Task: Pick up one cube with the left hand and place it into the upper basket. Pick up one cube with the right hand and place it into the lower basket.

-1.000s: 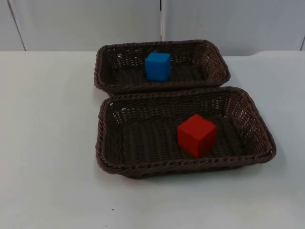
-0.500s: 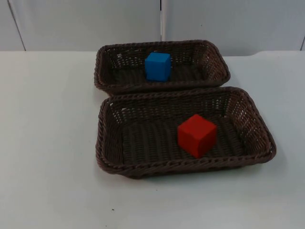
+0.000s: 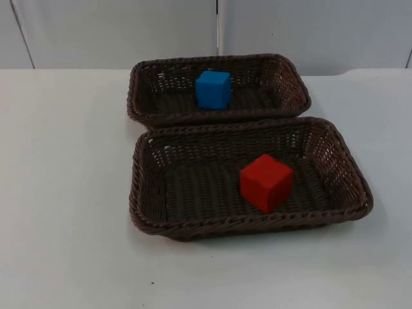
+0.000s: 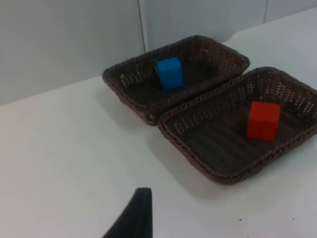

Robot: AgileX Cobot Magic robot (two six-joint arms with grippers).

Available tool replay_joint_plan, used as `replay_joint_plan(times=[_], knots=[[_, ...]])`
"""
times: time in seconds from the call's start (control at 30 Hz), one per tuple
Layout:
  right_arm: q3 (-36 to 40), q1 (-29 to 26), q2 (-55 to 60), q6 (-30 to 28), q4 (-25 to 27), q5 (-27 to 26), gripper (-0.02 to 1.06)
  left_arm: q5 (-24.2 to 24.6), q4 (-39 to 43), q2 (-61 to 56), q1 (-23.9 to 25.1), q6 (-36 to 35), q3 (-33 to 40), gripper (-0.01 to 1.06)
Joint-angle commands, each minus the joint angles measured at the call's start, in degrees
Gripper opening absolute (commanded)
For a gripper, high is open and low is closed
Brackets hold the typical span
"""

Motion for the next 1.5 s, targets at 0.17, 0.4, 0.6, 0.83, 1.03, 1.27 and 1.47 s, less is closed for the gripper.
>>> replay_joint_plan(times=[0.17, 0.4, 0.6, 0.83, 1.03, 1.27, 1.47], knots=[[0.21, 0.27, -0.33, 0.19, -0.3, 0.86, 0.75, 4.26, 1.04, -0.28, 0.1, -1.25, -0.14, 1.01], [0.21, 0.27, -5.87, -0.03, -0.64, 1.06, 0.75, 6.52, 5.36, -0.28, 0.1, -6.82, 1.19, 1.01], [0.21, 0.27, -15.96, 0.26, -2.31, 6.06, 0.75, 6.52, 5.49, -0.28, 0.1, -6.93, 1.3, 1.01], [0.21, 0.27, -27.15, 8.42, -7.6, 15.01, 0.75, 6.52, 5.49, -0.28, 0.1, -6.93, 1.3, 1.01], [0.18, 0.27, -28.02, 12.58, -9.41, 22.15, 0.75, 6.52, 5.85, -0.28, 0.1, -7.48, 1.32, 1.01], [0.18, 0.11, -28.02, 12.82, -9.31, 23.73, 0.75, 6.52, 6.12, -0.28, 0.1, -7.82, 1.32, 1.01], [0.07, 0.11, -28.02, 13.64, -10.32, 28.54, 0.75, 6.52, 6.12, -0.28, 0.1, -7.82, 1.32, 1.01]])
